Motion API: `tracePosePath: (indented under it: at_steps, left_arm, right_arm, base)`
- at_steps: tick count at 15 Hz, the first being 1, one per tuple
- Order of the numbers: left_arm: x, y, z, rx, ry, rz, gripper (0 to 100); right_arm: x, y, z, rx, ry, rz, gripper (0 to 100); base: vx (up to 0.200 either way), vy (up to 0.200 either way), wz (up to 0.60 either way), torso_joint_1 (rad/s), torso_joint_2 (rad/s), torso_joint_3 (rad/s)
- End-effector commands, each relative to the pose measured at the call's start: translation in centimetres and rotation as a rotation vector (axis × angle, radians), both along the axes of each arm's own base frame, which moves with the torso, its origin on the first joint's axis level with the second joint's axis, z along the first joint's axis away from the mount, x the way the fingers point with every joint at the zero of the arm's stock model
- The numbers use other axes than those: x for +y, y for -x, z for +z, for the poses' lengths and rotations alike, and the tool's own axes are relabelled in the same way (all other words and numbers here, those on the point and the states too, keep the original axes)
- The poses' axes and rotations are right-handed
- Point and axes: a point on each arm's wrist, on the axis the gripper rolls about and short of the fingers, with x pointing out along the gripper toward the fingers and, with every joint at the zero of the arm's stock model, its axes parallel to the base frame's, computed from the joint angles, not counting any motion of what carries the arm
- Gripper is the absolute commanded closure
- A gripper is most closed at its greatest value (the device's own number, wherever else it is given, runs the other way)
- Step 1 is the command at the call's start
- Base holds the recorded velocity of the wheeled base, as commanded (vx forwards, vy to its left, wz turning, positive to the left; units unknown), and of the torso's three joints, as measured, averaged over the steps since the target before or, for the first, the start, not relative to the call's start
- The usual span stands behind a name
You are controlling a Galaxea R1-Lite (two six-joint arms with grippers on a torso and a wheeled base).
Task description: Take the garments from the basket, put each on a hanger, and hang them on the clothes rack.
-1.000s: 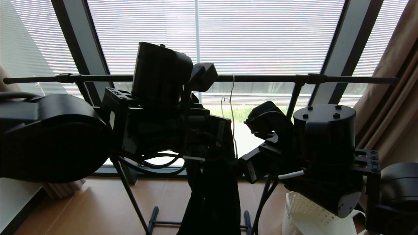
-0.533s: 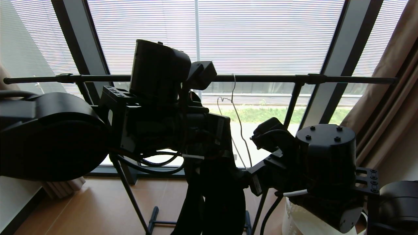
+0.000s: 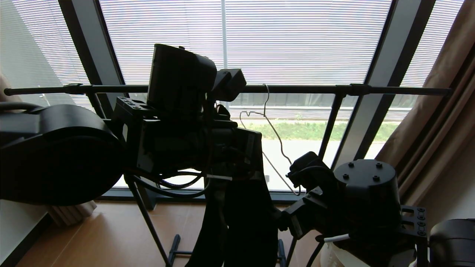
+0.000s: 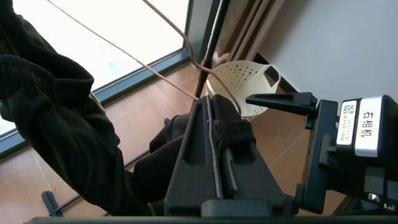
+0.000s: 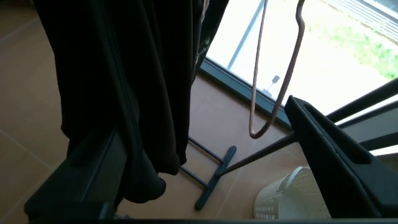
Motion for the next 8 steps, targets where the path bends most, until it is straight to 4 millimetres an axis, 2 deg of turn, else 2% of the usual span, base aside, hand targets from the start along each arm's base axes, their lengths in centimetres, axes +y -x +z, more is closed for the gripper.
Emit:
tracePosePath:
  at_steps: [1, 7, 8]
  left_arm:
    - [0.0, 0.0, 0.0, 0.0, -0.001, 0.0, 100]
    - [0.0, 0.0, -0.1, 0.004, 0.0, 0.0, 100]
    - [0.0, 0.0, -0.1, 0.004, 0.001, -0.002, 100]
  right_arm:
    - [0.0, 0.0, -0.7, 0.018, 0.011, -0.004, 0]
    - [-0.4, -0.3, -2.0, 0.045, 0.011, -0.028, 0]
    - [-0.5, -0.3, -2.1, 0.038, 0.004, -0.029, 100]
  base:
    - [0.0, 0.0, 0.0, 0.0, 0.0, 0.0]
    - [0.0, 0.0, 0.0, 0.0, 0.0, 0.0]
    - [0.0, 0.0, 0.0, 0.0, 0.0, 0.0]
